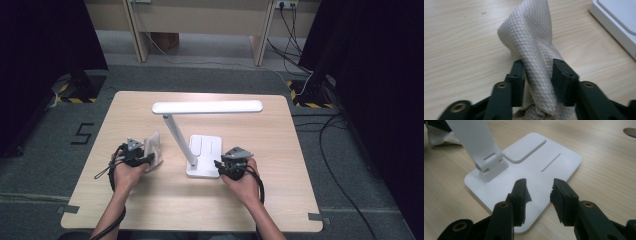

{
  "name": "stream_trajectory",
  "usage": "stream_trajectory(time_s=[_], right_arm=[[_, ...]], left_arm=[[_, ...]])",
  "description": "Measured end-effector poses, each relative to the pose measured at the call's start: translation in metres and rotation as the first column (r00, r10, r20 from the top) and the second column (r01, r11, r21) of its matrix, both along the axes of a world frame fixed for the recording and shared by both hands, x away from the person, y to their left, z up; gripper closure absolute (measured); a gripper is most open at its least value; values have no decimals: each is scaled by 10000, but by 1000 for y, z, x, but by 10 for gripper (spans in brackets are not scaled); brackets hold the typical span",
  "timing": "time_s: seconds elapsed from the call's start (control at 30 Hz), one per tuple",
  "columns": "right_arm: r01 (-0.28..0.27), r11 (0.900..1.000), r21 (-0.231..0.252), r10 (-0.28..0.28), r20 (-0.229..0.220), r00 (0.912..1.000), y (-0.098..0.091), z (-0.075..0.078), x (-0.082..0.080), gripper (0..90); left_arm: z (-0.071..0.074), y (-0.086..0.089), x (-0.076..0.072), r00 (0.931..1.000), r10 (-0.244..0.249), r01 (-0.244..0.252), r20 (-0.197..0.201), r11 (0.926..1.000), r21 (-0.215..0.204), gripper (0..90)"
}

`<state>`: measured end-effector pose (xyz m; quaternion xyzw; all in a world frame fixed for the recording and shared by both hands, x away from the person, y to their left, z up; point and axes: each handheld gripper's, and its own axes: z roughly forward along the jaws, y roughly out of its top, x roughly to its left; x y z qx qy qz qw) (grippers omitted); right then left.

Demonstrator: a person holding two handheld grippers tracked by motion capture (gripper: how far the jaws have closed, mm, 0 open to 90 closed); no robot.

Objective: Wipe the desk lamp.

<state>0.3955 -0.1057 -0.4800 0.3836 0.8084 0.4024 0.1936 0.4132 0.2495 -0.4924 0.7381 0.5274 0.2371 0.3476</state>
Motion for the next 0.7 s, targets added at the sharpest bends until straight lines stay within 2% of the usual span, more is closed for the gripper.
stream_trajectory(time_s=[0.1,0.2,0.33,0.4,0.47,0.53,0.7], right_arm=[[297,9995,124,-298,29,9996,-7,-1,-1,622],[462,9988,190,-463,56,9989,-14,-1,-1,613],[589,9980,211,-591,59,9982,-21,0,-2,611],[617,9978,224,-618,65,9981,-23,0,-2,610],[668,9975,223,-669,37,9978,-26,0,-3,609],[700,9973,230,-701,46,9975,-28,0,-3,609],[757,9968,247,-758,69,9971,-34,0,-3,608]], left_arm=[[14,-3,0,9992,-230,226,341,9996,147,450],[27,-7,3,9977,-323,309,600,9992,243,382],[43,-11,10,9966,-349,339,747,9993,144,338],[49,-12,15,9962,-329,311,812,9992,237,331],[53,-12,17,9965,-445,433,710,9989,194,321],[54,-11,20,9971,-544,555,532,9983,-192,314],[59,-5,26,9976,-634,641,277,9976,-263,309]])
